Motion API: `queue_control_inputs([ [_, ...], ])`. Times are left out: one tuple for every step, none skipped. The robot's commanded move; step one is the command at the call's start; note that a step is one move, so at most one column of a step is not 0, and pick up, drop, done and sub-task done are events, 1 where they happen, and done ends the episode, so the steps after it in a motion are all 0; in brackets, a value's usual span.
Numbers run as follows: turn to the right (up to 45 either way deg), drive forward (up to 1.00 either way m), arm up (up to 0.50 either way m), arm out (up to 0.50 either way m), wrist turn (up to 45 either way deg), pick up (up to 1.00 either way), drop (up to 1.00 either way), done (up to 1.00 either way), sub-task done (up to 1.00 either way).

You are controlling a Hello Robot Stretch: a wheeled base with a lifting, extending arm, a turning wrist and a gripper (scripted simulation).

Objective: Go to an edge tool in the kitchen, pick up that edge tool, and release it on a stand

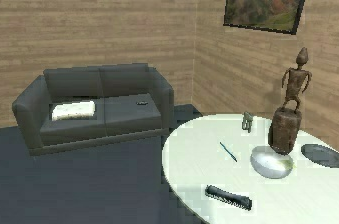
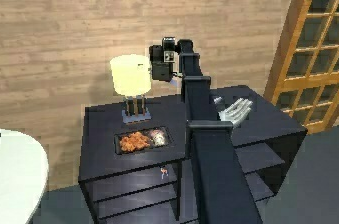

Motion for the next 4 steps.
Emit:
queue_control_inputs([
  [0.0,0.0,-0.32,0.0,0.0,0.0,0.0,0.0,0.0],
  [0.0,0.0,0.0,0.0,0.0,0.0,1.0,0.0,0.0],
  [0.0,0.0,0.02,0.0,0.0,0.0,0.0,0.0,0.0],
  [0.0,0.0,0.0,-0.08,0.0,0.0,0.0,0.0,0.0],
])
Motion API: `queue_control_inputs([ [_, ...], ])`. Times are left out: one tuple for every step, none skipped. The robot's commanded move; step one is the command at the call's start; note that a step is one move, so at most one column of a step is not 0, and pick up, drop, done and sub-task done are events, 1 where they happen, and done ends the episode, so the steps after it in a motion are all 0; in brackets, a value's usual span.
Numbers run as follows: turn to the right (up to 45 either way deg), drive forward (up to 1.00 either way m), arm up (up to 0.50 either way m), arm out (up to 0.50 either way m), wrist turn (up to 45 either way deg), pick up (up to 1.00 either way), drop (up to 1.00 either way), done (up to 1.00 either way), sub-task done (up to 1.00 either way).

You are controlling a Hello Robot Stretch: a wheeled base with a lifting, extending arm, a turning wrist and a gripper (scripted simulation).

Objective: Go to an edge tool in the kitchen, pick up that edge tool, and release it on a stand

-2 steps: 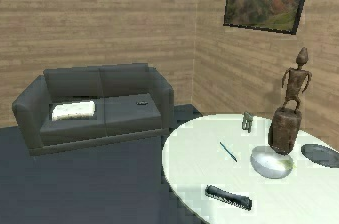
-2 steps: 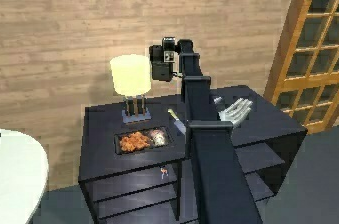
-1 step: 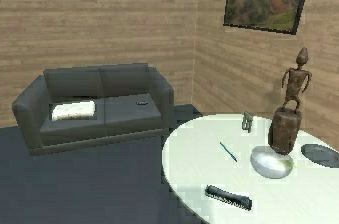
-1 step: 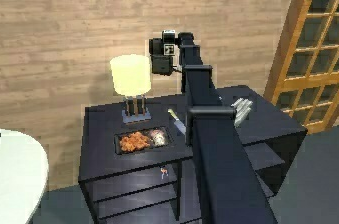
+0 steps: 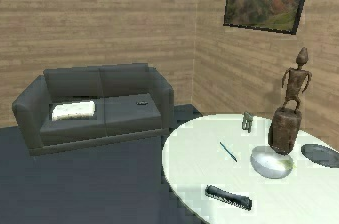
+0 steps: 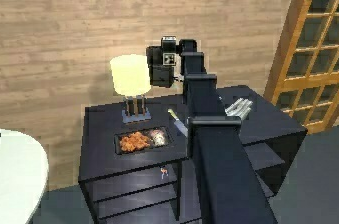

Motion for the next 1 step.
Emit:
queue_control_inputs([
  [0.0,0.0,0.0,0.0,0.0,0.0,0.0,1.0,0.0],
])
